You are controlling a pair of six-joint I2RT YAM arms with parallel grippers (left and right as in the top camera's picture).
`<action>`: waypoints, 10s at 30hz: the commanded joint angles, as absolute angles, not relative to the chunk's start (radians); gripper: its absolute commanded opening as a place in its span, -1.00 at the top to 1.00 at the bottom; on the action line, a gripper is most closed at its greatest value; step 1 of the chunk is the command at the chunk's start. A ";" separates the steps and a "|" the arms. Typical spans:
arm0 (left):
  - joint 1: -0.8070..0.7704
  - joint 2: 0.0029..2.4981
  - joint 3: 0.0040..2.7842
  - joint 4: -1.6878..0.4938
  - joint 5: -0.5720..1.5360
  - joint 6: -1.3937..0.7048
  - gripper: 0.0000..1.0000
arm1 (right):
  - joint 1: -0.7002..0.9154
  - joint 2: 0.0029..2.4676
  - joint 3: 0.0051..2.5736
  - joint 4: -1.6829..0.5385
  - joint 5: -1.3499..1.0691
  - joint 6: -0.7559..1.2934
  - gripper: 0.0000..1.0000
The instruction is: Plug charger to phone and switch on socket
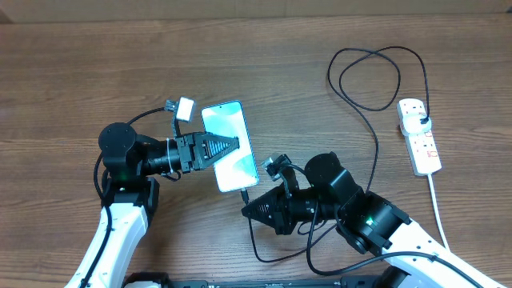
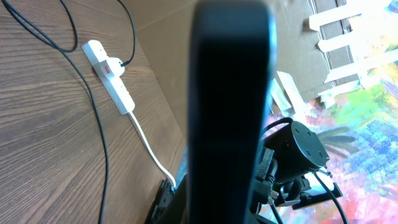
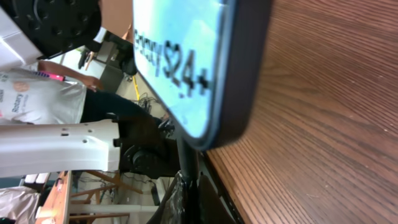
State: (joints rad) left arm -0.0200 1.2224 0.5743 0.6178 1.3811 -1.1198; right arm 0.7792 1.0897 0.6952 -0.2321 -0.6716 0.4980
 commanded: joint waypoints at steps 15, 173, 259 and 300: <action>-0.027 1.217 0.580 0.626 1.402 -1.108 0.92 | 0.776 1.097 0.715 -0.213 -0.713 0.498 0.93; -0.072 1.217 0.579 0.756 1.328 -1.210 0.92 | 0.545 1.222 0.649 0.044 -1.142 0.490 0.93; -0.072 1.217 0.579 0.756 1.309 -1.188 0.91 | 0.559 1.073 0.650 -0.126 -0.831 0.437 0.93; -0.072 1.217 0.579 0.756 1.137 -1.265 0.92 | 0.561 1.073 0.650 -0.028 -0.895 0.580 0.92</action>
State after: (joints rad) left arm -0.0662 1.2243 0.5739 0.7471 1.1538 -1.2552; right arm 0.5632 1.0855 0.6449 -0.0402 -0.8867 0.5766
